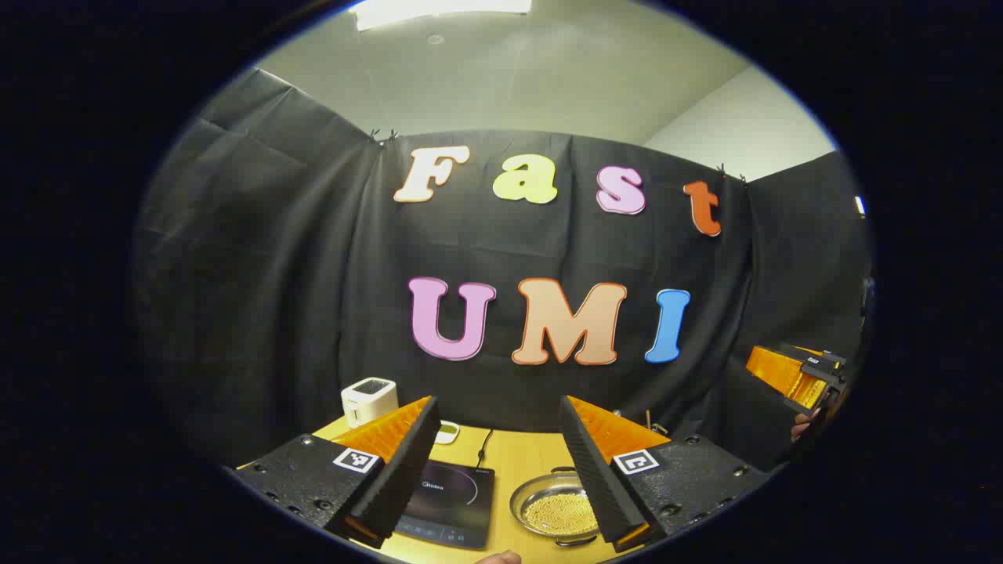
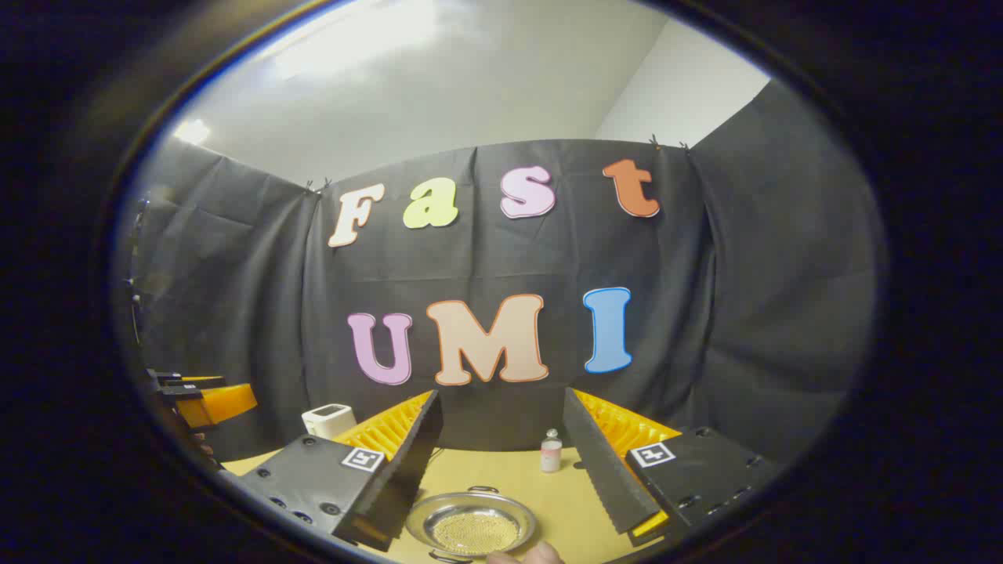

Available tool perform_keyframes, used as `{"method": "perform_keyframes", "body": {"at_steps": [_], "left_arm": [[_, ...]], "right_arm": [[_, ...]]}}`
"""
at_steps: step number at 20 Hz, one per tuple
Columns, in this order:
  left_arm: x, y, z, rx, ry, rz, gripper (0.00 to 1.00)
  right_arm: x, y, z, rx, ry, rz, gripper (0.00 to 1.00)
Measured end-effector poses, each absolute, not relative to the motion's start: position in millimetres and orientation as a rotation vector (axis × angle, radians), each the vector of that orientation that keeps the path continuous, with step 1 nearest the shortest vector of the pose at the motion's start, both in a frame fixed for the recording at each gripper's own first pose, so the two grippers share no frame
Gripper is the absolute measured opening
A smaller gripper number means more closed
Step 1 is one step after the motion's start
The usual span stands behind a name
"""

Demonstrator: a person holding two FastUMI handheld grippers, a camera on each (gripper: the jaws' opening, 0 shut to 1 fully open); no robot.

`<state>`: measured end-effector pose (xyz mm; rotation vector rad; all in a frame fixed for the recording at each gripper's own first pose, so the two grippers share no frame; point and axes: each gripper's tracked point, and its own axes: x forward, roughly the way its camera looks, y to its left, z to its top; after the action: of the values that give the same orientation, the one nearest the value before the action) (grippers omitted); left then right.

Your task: First push the handle of the pot to place it horizontally, then grasp the pot with both hands and set it on the induction cooktop.

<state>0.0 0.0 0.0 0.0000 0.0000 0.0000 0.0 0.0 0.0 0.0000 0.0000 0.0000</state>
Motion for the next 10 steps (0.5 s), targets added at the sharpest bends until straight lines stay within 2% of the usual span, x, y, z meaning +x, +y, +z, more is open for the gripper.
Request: {"method": "perform_keyframes", "body": {"at_steps": [4,5,6,7,8,9,10], "left_arm": [[7.6,2.8,7.8,0.006,-0.022,-0.001,0.93],[12.1,3.6,7.9,0.014,-0.021,-0.010,0.88],[14.3,9.0,3.3,0.023,0.003,-0.006,0.93],[16.9,11.3,3.9,0.027,-0.001,-0.013,0.93],[19.4,13.8,7.0,0.031,-0.012,-0.012,0.88],[21.7,18.2,7.2,0.031,-0.011,-0.008,0.93],[22.6,19.7,5.9,0.028,-0.005,-0.012,0.88]], "right_arm": [[5.1,-3.1,-11.8,0.029,0.035,-0.017,0.92],[6.0,-3.7,-8.7,0.035,0.032,-0.034,0.92],[7.1,-2.9,-8.7,0.044,0.043,-0.042,0.92],[8.0,8.1,-10.2,0.052,0.044,-0.027,0.92],[9.6,13.4,-10.4,0.044,0.044,-0.025,0.92],[12.9,13.4,-13.1,0.026,0.051,-0.034,0.92],[13.4,15.5,-15.8,0.021,0.061,-0.042,0.92]]}}
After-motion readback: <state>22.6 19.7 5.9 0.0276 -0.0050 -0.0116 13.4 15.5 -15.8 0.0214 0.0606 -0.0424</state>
